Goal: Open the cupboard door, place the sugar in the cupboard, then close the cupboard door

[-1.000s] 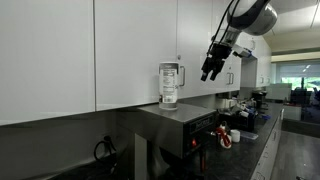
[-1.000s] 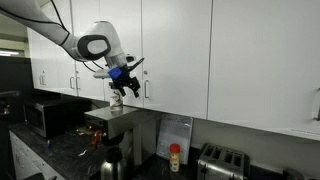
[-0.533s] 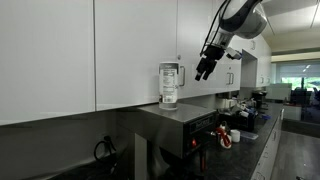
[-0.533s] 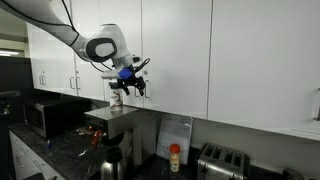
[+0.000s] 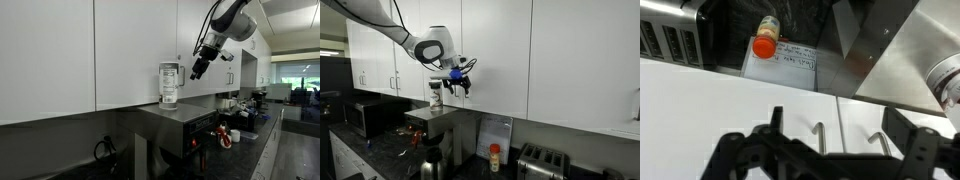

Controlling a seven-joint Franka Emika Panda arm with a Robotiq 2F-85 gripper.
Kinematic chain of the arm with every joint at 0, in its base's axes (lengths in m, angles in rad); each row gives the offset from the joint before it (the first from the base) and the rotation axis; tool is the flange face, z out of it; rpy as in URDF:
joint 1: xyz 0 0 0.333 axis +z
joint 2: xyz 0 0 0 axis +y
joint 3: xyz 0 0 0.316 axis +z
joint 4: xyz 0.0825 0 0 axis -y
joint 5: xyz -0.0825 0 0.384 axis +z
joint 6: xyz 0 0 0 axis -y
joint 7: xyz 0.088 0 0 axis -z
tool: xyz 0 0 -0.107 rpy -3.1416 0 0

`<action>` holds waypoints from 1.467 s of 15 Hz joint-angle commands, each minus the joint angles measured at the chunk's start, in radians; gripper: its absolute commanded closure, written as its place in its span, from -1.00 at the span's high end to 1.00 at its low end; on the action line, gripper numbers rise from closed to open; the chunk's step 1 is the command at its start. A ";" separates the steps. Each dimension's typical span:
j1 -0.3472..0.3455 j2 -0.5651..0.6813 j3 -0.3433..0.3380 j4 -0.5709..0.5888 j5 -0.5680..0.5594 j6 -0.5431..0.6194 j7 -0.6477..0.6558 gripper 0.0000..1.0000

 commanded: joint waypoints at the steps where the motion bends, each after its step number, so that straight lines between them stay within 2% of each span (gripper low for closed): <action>1: 0.005 0.061 -0.009 0.062 0.080 0.003 -0.104 1.00; 11: -0.022 0.131 0.015 0.130 0.206 -0.001 -0.244 1.00; 22: -0.030 0.153 0.045 0.148 0.189 0.016 -0.230 1.00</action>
